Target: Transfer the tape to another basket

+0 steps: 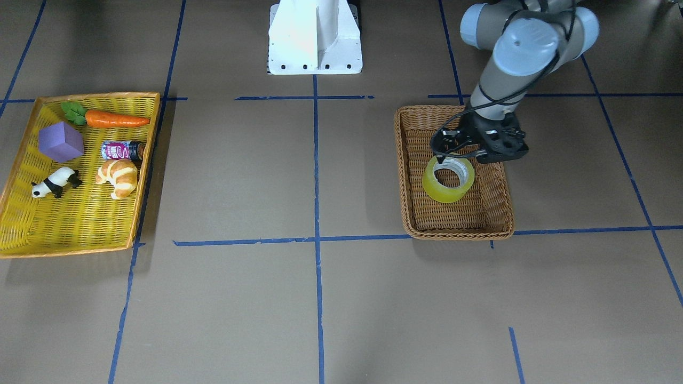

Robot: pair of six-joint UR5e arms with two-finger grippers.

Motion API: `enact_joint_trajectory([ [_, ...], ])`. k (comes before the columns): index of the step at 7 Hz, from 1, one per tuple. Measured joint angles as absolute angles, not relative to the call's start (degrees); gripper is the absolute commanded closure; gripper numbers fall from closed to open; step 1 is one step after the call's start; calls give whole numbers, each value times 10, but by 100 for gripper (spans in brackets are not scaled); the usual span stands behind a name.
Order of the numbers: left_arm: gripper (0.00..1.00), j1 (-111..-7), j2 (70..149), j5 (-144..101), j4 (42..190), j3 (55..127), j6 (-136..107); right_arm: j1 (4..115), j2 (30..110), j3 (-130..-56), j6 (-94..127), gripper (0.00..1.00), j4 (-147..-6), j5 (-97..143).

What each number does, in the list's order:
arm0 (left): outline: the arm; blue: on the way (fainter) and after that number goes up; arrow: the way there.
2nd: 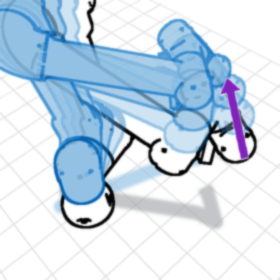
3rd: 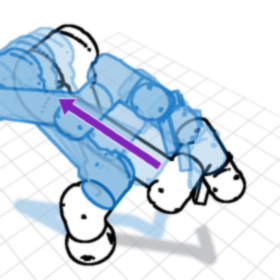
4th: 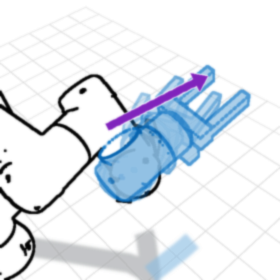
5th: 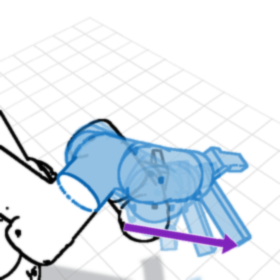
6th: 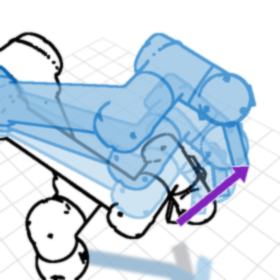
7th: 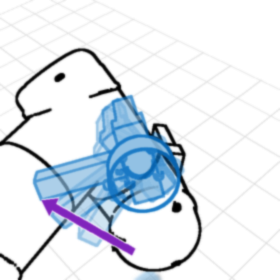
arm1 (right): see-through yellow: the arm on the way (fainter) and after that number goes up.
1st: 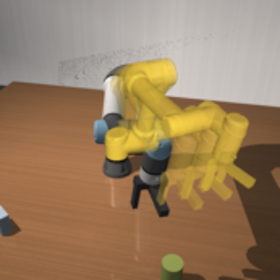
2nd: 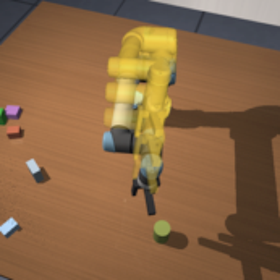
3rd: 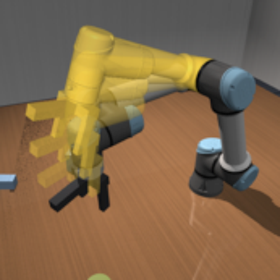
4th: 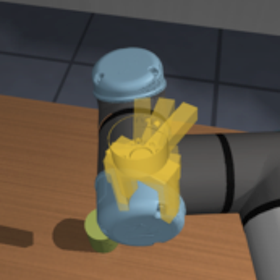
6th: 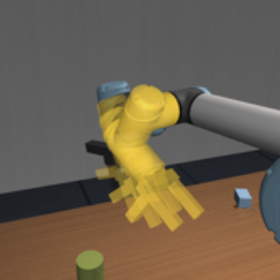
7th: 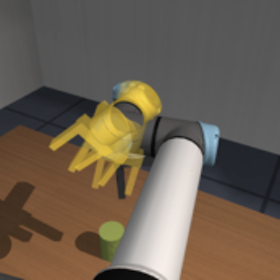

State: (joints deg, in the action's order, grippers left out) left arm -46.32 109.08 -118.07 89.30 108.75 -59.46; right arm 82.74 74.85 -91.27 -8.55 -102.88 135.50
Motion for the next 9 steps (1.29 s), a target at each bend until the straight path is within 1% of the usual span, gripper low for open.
enact_joint_trajectory([
  [2,0,-562,1075,-1227,818,1105,-425,866,788,-878,-159,0,-1014,1380],
  [3,0,-619,1059,-1255,807,1096,-345,888,816,-867,-186,0,-995,1391],
  [5,0,-733,1029,-1329,807,1024,-175,918,863,-861,-200,0,-968,1395],
  [6,0,-778,1017,-1355,810,986,-102,923,873,-872,-199,0,-964,1393],
  [7,0,-810,1001,-1364,811,962,-48,925,877,-888,-196,0,-963,1392],
  [9,0,-861,957,-1366,812,939,19,925,882,-901,-182,0,-962,1391],
])
